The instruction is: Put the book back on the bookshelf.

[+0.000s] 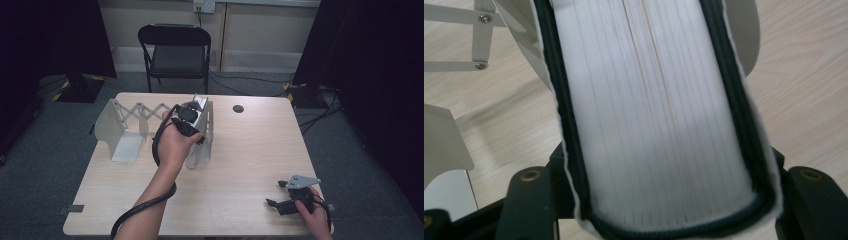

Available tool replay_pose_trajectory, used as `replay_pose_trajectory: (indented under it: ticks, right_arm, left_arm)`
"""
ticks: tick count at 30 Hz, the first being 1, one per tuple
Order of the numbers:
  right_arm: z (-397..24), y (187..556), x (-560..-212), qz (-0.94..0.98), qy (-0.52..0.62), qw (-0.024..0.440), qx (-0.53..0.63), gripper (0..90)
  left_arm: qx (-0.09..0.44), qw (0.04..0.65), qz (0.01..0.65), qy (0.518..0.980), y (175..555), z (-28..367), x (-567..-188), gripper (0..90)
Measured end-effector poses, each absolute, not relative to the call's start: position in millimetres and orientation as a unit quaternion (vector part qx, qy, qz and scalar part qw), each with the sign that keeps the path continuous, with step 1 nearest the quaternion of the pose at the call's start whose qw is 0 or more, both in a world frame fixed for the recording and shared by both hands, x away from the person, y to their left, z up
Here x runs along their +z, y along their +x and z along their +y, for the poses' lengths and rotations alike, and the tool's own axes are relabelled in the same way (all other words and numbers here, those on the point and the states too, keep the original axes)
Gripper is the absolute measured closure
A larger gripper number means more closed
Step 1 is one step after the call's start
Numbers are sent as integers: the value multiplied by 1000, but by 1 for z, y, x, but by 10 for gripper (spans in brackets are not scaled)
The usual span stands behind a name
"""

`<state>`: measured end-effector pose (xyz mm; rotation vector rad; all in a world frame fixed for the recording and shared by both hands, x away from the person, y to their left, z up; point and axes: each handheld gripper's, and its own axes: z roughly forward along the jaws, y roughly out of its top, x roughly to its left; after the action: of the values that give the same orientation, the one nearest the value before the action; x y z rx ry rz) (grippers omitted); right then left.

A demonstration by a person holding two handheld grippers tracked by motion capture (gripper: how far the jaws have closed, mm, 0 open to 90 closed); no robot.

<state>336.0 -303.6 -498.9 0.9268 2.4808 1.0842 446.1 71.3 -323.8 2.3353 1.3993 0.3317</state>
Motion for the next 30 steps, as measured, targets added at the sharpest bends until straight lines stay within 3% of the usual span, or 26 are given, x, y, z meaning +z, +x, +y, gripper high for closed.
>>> replay_pose_trajectory:
  ticks: [7,9,11,30]
  right_arm:
    - [-304,336,-499,858,321,139,375,146]
    - [-304,336,-499,858,321,139,375,146]
    - [-304,336,-499,858,321,139,375,146]
    - [-304,336,-499,859,320,138,375,144]
  left_arm:
    - [120,198,500,835,441,73,-326,384]
    - [123,186,502,836,440,73,-327,479]
    - [121,183,508,833,440,73,-326,487]
    - [98,167,539,820,445,50,-321,472]
